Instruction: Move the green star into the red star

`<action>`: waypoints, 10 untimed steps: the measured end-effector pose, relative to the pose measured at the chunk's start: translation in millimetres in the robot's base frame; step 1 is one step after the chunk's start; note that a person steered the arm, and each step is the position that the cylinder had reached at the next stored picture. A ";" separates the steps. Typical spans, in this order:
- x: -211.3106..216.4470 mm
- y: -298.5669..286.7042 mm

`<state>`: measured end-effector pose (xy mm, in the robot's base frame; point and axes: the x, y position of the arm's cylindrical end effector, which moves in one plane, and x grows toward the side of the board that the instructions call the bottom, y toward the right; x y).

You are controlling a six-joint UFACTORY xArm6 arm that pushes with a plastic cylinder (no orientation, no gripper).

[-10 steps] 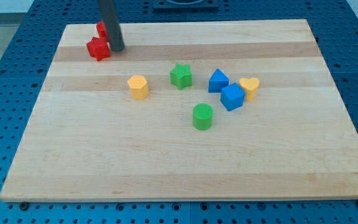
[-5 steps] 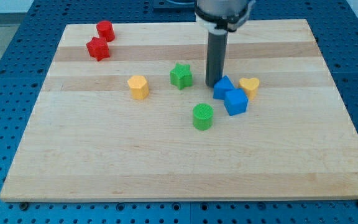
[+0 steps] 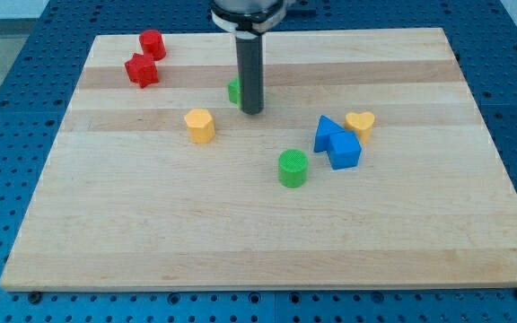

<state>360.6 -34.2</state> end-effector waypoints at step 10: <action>-52.9 -71.0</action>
